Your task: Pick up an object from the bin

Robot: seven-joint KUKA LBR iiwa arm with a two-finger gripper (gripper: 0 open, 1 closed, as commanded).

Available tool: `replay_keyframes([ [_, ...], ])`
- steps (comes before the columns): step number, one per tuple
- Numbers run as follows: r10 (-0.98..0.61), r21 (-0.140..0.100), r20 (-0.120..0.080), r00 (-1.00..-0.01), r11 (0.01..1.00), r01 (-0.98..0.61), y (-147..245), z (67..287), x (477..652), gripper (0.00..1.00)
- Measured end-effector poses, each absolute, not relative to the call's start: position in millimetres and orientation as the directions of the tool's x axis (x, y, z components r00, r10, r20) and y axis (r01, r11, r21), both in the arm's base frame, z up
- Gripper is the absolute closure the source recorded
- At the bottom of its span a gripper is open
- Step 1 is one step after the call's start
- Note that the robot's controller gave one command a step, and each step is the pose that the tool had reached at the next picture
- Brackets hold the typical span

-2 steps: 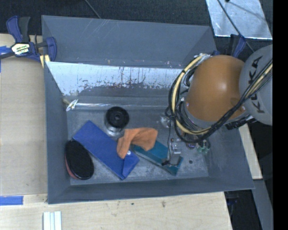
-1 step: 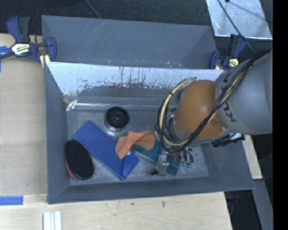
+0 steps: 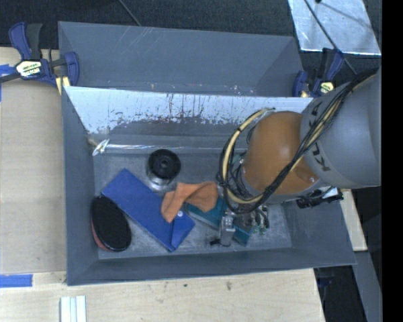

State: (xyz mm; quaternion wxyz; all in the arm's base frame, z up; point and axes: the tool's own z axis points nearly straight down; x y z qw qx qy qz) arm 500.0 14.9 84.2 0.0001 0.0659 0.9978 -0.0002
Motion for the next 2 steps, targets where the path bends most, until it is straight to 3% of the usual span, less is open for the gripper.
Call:
replay_keyframes([
  [1, 0.038, -0.002, -0.003, -0.999, 0.999, 0.038, 39, 99, 490.8, 0.00],
  [2, 0.013, -0.001, -0.009, -1.000, 1.000, 0.013, 46, 71, 485.9, 0.00],
])
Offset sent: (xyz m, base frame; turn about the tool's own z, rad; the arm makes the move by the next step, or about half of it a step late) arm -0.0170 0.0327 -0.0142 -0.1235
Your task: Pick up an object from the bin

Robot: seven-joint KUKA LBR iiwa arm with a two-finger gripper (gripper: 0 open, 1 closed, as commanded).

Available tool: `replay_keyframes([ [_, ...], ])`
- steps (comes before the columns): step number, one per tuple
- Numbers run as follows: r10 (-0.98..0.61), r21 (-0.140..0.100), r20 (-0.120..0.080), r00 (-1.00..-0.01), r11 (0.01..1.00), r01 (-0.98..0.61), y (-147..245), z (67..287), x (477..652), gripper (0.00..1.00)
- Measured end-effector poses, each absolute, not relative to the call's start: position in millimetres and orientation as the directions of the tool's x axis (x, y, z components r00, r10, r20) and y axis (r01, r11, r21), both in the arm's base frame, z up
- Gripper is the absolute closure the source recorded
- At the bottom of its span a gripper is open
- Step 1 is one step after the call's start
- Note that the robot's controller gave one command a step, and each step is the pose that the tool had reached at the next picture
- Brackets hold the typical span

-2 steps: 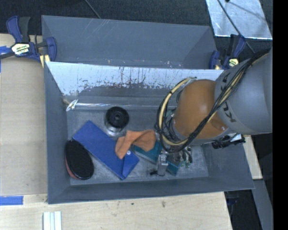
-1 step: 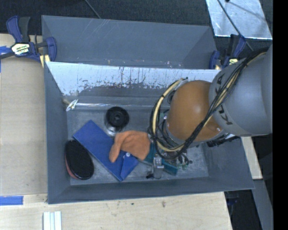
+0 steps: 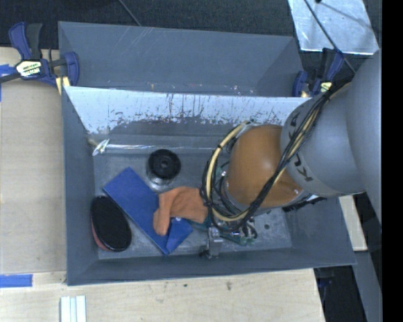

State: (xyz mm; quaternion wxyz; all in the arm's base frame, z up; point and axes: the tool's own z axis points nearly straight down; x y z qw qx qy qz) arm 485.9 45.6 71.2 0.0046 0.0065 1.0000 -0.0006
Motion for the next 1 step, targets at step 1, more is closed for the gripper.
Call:
replay_keyframes([
  [1, 0.298, -0.003, -0.006, -0.955, 0.955, 0.298, 57.2, 72.2, 498.5, 1.00],
])
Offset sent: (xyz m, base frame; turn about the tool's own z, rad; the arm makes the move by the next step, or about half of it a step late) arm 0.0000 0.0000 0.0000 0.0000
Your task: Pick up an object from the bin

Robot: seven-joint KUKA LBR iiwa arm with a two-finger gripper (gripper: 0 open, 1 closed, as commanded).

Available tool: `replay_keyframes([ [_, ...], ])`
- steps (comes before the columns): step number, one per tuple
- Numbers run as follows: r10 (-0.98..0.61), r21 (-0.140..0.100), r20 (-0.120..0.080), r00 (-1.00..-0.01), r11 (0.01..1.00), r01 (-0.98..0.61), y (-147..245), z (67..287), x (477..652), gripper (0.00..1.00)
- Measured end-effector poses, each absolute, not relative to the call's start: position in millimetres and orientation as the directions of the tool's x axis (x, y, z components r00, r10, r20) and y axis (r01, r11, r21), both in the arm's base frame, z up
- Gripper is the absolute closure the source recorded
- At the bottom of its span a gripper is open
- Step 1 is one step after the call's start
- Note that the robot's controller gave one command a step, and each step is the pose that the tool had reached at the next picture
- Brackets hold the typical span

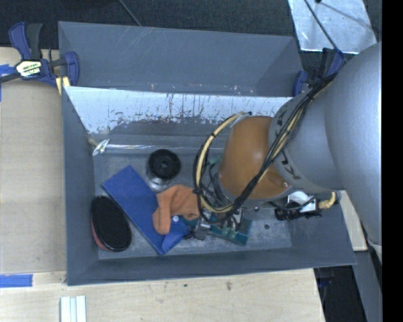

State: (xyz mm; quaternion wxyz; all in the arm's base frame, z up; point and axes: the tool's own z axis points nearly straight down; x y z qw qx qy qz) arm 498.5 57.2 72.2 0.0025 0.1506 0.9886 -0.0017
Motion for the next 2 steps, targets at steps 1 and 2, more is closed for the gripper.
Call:
replay_keyframes([
  [1, 0.298, -0.003, -0.006, -0.955, 0.955, 0.298, 57.2, 72.2, 498.5, 1.00],
  [2, 0.298, -0.003, -0.004, -0.955, 0.955, 0.298, 57.1, 75.5, 497.6, 1.00],
])
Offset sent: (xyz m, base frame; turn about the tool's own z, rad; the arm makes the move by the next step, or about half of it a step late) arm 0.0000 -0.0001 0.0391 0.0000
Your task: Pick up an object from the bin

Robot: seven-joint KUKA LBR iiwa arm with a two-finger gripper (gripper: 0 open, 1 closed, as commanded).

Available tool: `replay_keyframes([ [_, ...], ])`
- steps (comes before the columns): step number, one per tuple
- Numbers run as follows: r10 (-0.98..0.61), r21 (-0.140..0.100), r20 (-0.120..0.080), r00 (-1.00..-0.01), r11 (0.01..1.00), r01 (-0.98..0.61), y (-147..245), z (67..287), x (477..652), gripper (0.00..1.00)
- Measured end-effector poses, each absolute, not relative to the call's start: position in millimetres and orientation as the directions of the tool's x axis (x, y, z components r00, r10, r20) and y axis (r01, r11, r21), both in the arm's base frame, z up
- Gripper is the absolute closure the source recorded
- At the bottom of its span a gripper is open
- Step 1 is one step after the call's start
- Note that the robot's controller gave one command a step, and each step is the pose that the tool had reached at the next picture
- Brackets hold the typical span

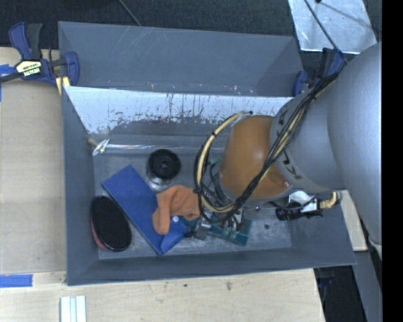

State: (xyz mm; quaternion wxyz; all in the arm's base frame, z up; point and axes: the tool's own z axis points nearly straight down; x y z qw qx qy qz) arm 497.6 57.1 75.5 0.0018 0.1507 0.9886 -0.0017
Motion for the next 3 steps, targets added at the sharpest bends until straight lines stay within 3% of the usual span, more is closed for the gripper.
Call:
replay_keyframes([
  [3, 0.296, -0.003, 0.006, -0.955, 0.955, 0.296, 57, 108, 495.1, 1.00],
])
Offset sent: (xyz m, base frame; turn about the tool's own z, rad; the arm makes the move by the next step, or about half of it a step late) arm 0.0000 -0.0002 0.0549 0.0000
